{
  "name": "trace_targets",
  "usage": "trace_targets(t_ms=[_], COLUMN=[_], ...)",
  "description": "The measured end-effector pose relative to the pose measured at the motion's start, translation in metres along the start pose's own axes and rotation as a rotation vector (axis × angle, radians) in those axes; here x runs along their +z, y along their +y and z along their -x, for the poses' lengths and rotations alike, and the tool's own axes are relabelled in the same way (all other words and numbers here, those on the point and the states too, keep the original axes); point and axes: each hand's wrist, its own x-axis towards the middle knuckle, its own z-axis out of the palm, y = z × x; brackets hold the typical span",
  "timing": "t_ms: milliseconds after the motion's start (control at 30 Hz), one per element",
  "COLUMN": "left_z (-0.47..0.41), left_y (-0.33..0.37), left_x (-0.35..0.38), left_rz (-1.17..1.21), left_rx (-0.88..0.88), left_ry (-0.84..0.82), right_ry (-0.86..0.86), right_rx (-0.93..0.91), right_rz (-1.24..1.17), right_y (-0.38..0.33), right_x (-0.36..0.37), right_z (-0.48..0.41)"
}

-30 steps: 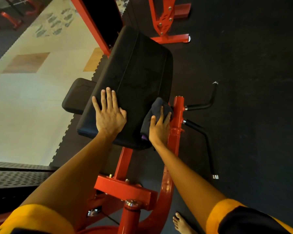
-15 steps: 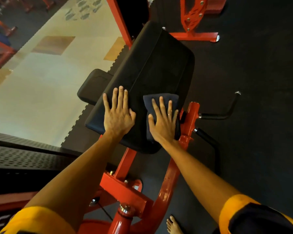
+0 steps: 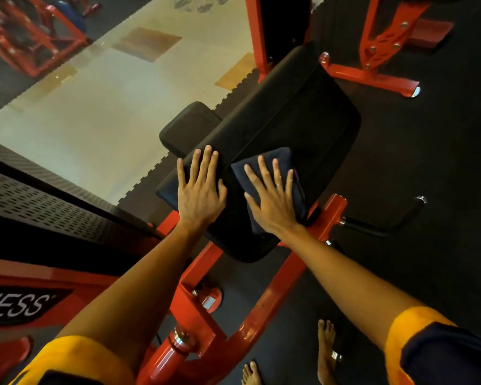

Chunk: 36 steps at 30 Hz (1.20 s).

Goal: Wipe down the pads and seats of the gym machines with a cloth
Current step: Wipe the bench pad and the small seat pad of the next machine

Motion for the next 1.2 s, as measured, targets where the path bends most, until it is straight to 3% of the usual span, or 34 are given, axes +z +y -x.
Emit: trace_targets(t_ms=[67,133,267,367,433,500,600,700,800,900,967,1033,1100,1200], left_z=[0.002,0.002,-0.002,-0.001,-0.001,0.000,-0.002,-0.003,-0.003,-0.004,-0.004,-0.003,-0.002,-0.004], left_y=[0.002,0.005,0.010,0.010,0.010,0.011,0.013,0.014,0.013,0.012,0.013,0.014,0.015,0.013], left_x=[-0.001,-0.003,-0.003,0.001,0.002,0.001,-0.001,0.001,0.004,0.002,-0.001,-0.002,0.000,0.003], left_rz=[0.037,0.071,0.073,0.055,0.053,0.065,0.061,0.058,0.055,0.083,0.094,0.090,0.082,0.072], left_rx=[-0.083,-0.186,-0.280,-0.262,-0.267,-0.283,-0.287,-0.297,-0.293,-0.313,-0.328,-0.333,-0.334,-0.323], left_ry=[0.014,0.027,0.029,0.027,0.041,0.047,0.059,0.069,0.057,0.048,0.057,0.053,0.050,0.036], right_ry=[-0.011,-0.025,-0.080,-0.053,-0.059,-0.059,-0.068,-0.071,-0.091,-0.143,-0.115,-0.115,-0.115,-0.111], right_rx=[-0.051,0.053,0.283,-0.012,-0.251,-0.368,-0.126,0.084,-0.240,-0.492,-0.398,-0.192,-0.055,-0.047], right_rz=[0.039,0.058,-0.153,-0.077,0.004,0.034,-0.025,-0.122,-0.081,-0.001,0.042,0.000,-0.048,-0.094], right_y=[0.032,0.050,-0.001,-0.040,-0.018,0.020,0.044,-0.001,-0.048,-0.019,0.015,0.027,-0.003,-0.057], right_x=[-0.005,-0.015,-0.025,-0.016,-0.014,-0.019,-0.034,-0.033,-0.026,-0.031,-0.037,-0.043,-0.038,-0.030], right_z=[-0.015,-0.048,-0.091,-0.059,-0.047,-0.067,-0.114,-0.123,-0.098,-0.112,-0.134,-0.146,-0.139,-0.114])
